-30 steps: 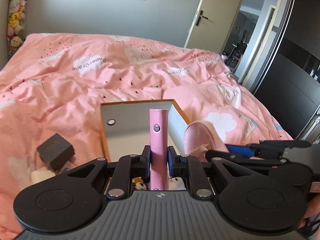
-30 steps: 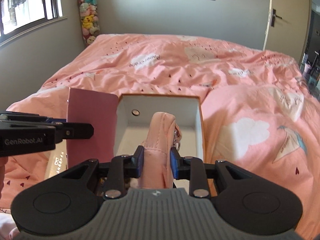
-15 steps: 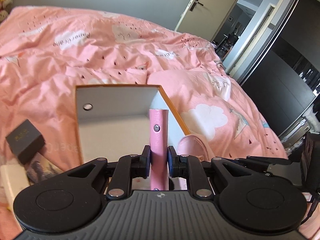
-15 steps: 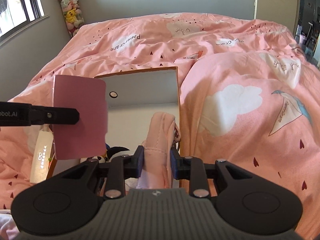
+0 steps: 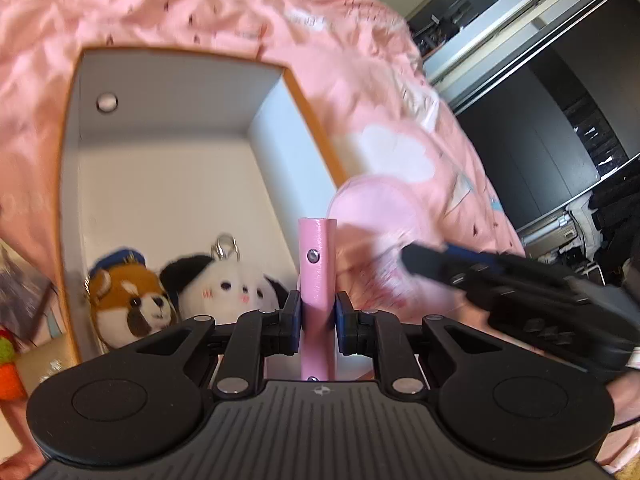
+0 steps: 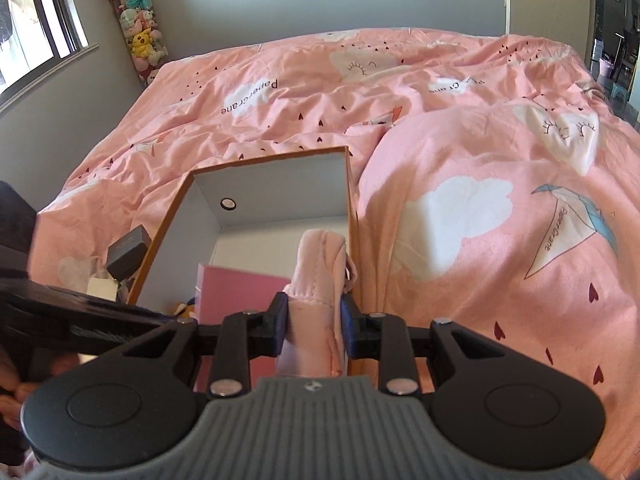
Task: Organize objects
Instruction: 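Lift the pink pencil case and pink bag and carry them to the shoebox, then lower the pink bag into the box and open the right tool while the left tool lowers the pencil case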
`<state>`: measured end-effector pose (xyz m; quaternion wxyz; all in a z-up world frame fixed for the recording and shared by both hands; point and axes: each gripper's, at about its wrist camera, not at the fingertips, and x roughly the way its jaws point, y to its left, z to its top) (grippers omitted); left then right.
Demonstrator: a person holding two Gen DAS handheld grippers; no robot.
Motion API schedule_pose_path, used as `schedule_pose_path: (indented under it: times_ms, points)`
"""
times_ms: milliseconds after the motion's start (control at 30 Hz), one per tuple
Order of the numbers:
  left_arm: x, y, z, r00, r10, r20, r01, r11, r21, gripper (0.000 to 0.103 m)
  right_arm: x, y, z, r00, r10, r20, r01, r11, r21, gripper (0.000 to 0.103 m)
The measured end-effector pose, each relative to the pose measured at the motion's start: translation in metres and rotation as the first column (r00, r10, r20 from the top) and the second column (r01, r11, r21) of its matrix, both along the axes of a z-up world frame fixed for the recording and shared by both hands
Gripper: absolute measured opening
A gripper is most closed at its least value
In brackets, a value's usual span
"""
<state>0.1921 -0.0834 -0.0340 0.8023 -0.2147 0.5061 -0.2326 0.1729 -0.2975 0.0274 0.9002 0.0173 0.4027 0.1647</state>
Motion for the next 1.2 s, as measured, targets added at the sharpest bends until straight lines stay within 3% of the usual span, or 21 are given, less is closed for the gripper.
schedule_pose_path:
  times_ms: [300, 500, 767, 1033, 1200]
  points:
    - [0.011, -0.01, -0.03, 0.997, -0.006, -0.082, 0.007, 1.0, 0.012, 0.019, 0.002, 0.01, -0.015, 0.999, 0.025, -0.035, -0.027, 0.998, -0.056, 0.029]
    - [0.003, -0.012, -0.026, 0.995, 0.026, -0.1, -0.009, 0.987, 0.161, 0.02, 0.002, 0.018, -0.022, 0.995, 0.048, -0.084, -0.053, 0.997, -0.057, 0.029]
    - [0.001, -0.01, -0.024, 0.993, 0.038, -0.11, -0.016, 0.981, 0.194, 0.021, 0.01, 0.04, -0.022, 0.984, 0.086, -0.159, -0.112, 0.98, -0.164, 0.029]
    - [0.011, -0.011, -0.026, 0.993, 0.024, -0.114, -0.006, 0.988, 0.157, 0.022, 0.024, 0.04, -0.034, 0.969, 0.083, -0.231, -0.138, 0.963, -0.231, 0.035]
    - [0.011, -0.006, -0.018, 0.997, 0.002, -0.074, 0.005, 0.995, 0.101, 0.036, 0.019, 0.032, -0.03, 0.969, 0.092, -0.231, -0.144, 0.965, -0.219, 0.037]
